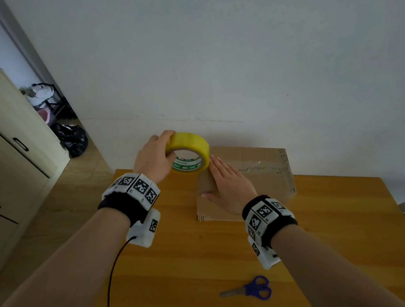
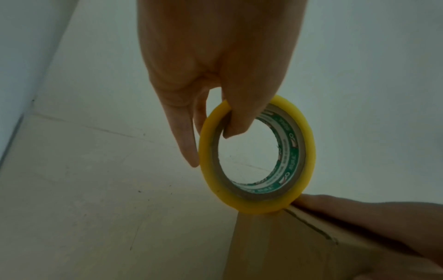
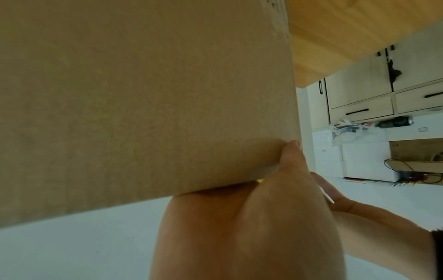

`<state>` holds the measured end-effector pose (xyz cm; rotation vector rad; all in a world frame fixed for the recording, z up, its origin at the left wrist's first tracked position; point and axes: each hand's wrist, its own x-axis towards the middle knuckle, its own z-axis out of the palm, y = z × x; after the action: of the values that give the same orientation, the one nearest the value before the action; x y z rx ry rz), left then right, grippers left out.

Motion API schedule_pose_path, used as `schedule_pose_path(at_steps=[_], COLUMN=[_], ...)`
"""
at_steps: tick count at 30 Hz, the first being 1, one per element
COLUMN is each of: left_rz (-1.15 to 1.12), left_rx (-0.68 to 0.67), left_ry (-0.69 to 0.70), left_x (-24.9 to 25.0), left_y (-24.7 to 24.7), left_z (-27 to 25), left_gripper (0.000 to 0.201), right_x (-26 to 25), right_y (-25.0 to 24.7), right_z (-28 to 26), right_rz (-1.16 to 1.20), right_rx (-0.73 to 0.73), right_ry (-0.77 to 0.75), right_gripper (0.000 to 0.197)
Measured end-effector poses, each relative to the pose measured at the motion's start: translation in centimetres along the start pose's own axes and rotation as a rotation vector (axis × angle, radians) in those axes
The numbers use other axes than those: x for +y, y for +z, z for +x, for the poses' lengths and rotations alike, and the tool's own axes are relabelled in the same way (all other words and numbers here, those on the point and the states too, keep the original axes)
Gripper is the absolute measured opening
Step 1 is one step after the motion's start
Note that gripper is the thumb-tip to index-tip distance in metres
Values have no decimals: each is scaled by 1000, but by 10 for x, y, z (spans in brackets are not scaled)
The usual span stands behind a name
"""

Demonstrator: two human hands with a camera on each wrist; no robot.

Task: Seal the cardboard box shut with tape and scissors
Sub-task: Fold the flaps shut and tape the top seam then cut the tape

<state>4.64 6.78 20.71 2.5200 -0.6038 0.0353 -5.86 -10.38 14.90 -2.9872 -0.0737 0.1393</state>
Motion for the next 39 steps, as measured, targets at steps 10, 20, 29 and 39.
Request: schedule_pose_path(at_steps=[10,20,29,39], left_rz=[-238,-266,-170,-105], left_rx=[-85,-81,-77,-123], left_ry=[-7,20,-2,17], left_x=[18,28,-3,-8], left_y=[19,38,24,33], left_z=[-4,-9,-5,-7], left_gripper=[52,49,56,62], right_x=[31,37,46,31], right_y=[-6,-1,2,-2], right_z=[-17,-21,-20,-19], right_rz=[4,30,-51,-14], right_rx=[-22,48,-10,39], right_ry=[16,62,43,11], right_gripper=[87,92,101,81])
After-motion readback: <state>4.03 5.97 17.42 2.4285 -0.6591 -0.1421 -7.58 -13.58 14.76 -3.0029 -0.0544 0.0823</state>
